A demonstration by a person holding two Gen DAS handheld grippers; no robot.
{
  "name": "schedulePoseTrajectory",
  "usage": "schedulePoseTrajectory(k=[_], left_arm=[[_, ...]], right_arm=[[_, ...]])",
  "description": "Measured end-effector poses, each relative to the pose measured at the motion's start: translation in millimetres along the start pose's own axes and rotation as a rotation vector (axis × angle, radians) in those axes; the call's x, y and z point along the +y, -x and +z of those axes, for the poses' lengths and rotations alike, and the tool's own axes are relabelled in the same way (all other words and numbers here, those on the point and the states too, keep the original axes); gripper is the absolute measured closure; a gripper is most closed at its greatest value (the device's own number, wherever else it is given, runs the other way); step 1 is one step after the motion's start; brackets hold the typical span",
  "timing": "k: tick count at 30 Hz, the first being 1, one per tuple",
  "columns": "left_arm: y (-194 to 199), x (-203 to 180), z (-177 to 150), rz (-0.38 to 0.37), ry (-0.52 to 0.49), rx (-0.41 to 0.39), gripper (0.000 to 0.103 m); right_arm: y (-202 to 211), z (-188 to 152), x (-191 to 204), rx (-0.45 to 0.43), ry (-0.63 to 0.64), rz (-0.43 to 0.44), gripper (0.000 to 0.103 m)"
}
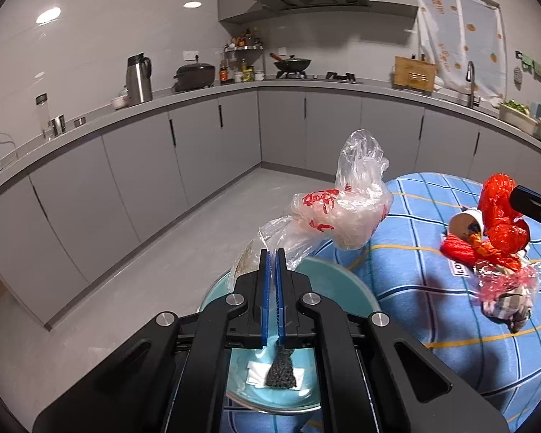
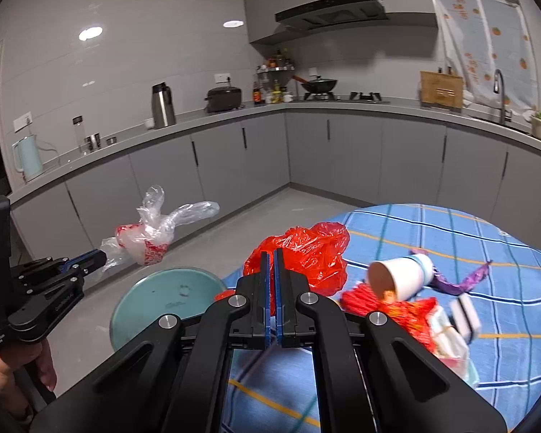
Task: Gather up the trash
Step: 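Carry the clear bag and red bag over the teal bucket with both grippers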
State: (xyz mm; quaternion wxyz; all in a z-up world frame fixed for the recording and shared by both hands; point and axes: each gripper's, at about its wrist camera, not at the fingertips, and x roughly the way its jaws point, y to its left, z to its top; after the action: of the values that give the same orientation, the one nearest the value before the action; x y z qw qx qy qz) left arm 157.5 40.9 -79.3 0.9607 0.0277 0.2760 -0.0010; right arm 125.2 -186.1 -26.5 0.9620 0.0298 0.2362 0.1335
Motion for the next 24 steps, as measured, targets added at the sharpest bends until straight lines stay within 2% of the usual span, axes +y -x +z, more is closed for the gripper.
schedulePoseTrajectory(k=[13, 24], left_arm=[[-7, 25, -9, 0.044, 0.036, 0.033, 0.1], [-23, 37, -19, 0.06, 0.059, 0.077, 0.099]], right_arm=[[-19, 5, 38, 0.008, 0.045, 0.113, 0.1], [-45, -3, 63, 0.056, 0.074, 0.194, 0.1]])
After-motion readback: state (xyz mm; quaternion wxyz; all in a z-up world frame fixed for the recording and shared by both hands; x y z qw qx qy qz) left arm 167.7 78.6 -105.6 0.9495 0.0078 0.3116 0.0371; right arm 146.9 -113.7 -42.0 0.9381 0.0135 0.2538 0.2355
